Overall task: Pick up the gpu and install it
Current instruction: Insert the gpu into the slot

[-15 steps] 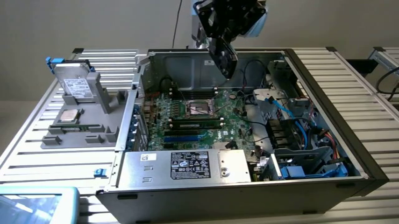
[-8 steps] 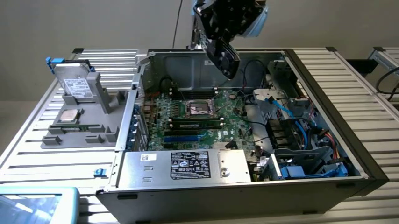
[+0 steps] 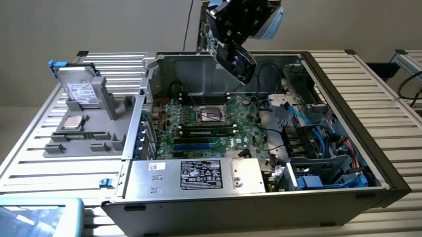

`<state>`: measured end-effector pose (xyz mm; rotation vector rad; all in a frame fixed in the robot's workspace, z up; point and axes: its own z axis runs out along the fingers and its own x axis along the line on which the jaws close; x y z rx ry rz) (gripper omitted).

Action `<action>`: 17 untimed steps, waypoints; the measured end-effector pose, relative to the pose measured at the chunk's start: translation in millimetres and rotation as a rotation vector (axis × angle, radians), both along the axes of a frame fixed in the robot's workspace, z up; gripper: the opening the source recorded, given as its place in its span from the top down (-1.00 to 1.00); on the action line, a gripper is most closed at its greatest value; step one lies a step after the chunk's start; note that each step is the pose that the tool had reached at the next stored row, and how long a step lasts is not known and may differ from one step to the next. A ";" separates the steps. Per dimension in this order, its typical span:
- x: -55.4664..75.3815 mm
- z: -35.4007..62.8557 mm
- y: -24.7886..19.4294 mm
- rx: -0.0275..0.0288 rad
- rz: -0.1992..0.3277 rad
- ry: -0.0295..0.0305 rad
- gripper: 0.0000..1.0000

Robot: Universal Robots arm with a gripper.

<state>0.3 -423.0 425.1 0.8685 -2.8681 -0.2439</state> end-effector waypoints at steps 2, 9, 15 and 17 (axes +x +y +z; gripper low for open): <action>0.0 0.0 0.0 -0.0002 0.036 -0.0003 0.44; 0.0 -0.3 0.0 -0.0001 0.163 -0.0026 0.44; 0.0 -0.8 0.0 -0.0004 0.274 -0.0079 0.44; 0.0 -0.9 0.0 -0.0005 0.310 -0.0096 0.44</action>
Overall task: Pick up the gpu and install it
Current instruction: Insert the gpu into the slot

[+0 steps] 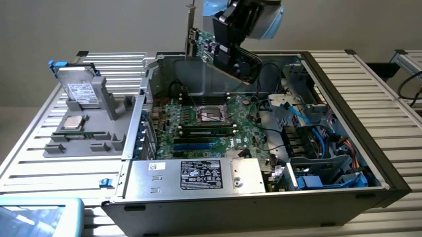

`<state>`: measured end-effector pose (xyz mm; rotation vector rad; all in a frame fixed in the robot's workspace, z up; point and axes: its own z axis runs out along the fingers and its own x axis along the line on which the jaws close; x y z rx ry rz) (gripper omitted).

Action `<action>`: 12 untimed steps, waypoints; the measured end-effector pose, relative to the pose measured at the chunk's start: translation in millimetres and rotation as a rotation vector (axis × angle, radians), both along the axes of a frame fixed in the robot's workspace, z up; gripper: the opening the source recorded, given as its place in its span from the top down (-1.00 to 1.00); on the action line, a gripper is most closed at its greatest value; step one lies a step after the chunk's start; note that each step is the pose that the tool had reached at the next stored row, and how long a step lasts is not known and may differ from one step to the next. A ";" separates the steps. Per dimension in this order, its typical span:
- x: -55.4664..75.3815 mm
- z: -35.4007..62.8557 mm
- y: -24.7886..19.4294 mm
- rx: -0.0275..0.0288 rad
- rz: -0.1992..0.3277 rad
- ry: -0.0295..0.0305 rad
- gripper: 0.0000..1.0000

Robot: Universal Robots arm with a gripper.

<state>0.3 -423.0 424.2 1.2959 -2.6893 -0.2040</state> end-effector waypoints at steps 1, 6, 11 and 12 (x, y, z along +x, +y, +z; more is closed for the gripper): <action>0.0 -0.1 0.0 0.0001 0.017 -0.0009 0.44; 0.0 -0.5 0.0 0.0000 0.109 -0.0052 0.44; -0.1 -0.9 0.0 -0.0002 0.199 -0.0114 0.44; -0.1 -1.0 0.0 -0.0005 0.217 -0.0155 0.44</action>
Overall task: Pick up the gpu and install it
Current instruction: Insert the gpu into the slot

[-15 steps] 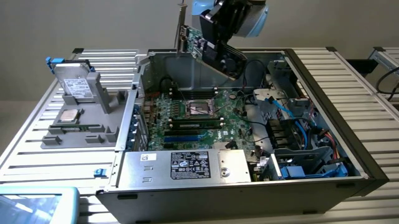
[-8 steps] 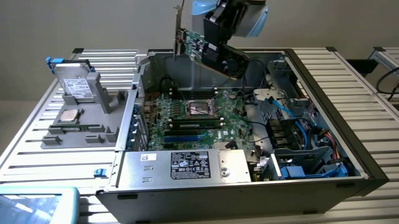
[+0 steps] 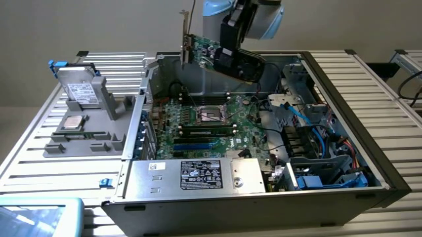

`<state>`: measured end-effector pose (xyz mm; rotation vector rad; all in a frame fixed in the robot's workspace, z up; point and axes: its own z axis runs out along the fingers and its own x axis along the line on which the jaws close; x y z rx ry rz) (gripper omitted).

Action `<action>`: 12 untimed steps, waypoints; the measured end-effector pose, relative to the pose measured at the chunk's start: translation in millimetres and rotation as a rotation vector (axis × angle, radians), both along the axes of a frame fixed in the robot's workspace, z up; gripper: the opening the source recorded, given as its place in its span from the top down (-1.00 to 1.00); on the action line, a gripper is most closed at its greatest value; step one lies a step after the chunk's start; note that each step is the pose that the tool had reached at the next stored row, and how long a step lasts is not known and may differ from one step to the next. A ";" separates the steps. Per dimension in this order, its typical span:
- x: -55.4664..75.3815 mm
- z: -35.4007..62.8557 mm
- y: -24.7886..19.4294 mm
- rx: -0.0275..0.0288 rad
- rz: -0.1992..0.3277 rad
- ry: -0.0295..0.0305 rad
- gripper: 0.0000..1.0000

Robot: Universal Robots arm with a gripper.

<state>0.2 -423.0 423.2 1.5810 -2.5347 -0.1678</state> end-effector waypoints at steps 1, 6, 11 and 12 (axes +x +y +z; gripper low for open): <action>0.1 -0.1 0.0 0.0001 0.017 -0.0068 0.44; 0.0 -0.9 0.0 0.0001 0.097 -0.0437 0.44; 0.0 -1.8 0.0 0.0003 0.180 -0.0766 0.44; 0.1 -2.1 0.0 0.0006 0.197 -0.0814 0.44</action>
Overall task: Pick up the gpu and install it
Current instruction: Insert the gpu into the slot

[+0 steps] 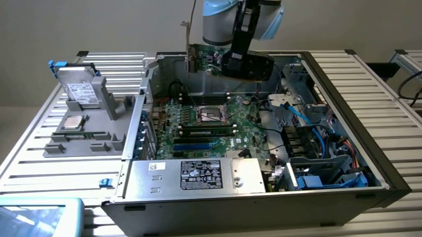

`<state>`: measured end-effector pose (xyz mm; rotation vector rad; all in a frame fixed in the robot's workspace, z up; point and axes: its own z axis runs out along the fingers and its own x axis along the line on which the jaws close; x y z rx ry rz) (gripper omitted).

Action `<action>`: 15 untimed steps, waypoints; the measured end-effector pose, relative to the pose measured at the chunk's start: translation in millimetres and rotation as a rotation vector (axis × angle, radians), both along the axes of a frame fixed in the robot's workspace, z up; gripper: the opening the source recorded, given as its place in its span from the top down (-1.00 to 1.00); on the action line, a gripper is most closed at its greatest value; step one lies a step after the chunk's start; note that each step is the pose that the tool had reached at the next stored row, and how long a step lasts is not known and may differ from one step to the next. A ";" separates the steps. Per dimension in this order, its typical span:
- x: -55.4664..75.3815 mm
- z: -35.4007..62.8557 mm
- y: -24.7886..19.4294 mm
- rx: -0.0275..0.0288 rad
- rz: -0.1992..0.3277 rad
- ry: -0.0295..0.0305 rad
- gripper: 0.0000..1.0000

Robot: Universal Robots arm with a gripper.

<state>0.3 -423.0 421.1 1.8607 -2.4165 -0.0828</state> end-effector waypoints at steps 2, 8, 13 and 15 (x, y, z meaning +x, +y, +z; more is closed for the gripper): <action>0.0 -0.7 0.0 0.0000 0.036 -0.0072 0.44; 0.0 -2.9 0.0 -0.0045 0.144 -0.0153 0.44; -0.4 -4.1 0.0 -0.0169 0.207 -0.0159 0.44; -0.4 -4.1 0.0 -0.0170 0.207 -0.0160 0.44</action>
